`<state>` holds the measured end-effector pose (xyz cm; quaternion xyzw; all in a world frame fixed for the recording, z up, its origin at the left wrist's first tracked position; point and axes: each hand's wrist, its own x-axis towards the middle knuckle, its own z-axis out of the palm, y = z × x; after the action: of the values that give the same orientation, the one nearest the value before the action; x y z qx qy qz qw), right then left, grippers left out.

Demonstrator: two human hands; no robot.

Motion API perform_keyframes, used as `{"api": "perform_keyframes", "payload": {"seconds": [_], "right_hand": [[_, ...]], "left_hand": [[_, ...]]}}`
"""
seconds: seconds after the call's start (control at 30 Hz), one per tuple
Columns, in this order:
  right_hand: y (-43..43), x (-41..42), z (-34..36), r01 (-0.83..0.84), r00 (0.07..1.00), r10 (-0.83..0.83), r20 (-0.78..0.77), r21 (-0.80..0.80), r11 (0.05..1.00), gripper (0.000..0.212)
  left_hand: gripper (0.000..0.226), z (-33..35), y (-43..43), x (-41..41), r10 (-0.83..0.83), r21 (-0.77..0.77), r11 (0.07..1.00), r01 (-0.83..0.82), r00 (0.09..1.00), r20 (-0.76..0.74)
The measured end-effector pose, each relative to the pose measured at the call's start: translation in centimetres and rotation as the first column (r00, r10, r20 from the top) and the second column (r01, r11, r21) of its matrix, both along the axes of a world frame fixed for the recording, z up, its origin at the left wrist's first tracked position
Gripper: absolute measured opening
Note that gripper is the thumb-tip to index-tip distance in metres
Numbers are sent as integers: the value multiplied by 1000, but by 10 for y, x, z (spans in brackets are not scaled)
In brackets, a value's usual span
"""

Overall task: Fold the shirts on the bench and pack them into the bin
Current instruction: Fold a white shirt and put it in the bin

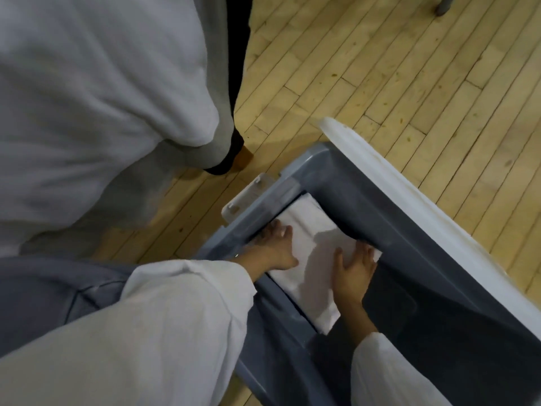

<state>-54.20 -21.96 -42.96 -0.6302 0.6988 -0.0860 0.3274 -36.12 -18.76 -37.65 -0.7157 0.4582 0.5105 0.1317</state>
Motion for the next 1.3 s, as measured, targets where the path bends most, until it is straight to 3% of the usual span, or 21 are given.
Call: {"api": "perform_keyframes", "payload": {"seconds": [0.1,0.23,0.37,0.47,0.6,0.7,0.8,0.97,1.03,1.2,1.27,1.3], "right_hand": [[5,29,46,213,952,-218,214,45,976,37],[15,66,115,217,882,-198,428,5,976,19],[25,147,208,69,737,-32,675,-27,997,16],[45,223,280,-112,604,215,767,-185,976,11],[76,302,342,-396,556,460,692,-266,879,11],[108,344,368,-589,512,582,632,-234,773,16],[136,361,367,-671,493,652,576,-225,706,16],[156,369,360,-667,573,663,481,-197,719,14],[156,372,361,-737,544,748,381,-208,643,13],[164,368,373,-878,380,920,96,-275,391,35],[170,366,374,-926,283,951,-124,-293,237,41],[171,367,373,-933,265,947,-184,-295,204,39]], "left_hand": [[54,37,-20,-5,128,-193,972,-135,991,-50],[36,105,-18,0,272,-315,897,-310,949,-159],[21,210,11,57,396,-602,677,-424,899,-187],[20,276,55,125,560,-772,454,-446,816,-143],[19,321,127,204,817,-853,268,-448,575,-45],[25,325,176,248,916,-793,271,-546,400,38],[44,319,199,259,924,-703,347,-621,353,145],[62,316,203,267,959,-684,276,-675,245,146],[63,315,205,276,974,-653,204,-730,220,58],[30,314,215,284,992,-575,61,-816,114,-57],[26,316,219,283,991,-513,53,-856,108,-78],[26,318,221,283,990,-495,80,-865,128,-64]]}}
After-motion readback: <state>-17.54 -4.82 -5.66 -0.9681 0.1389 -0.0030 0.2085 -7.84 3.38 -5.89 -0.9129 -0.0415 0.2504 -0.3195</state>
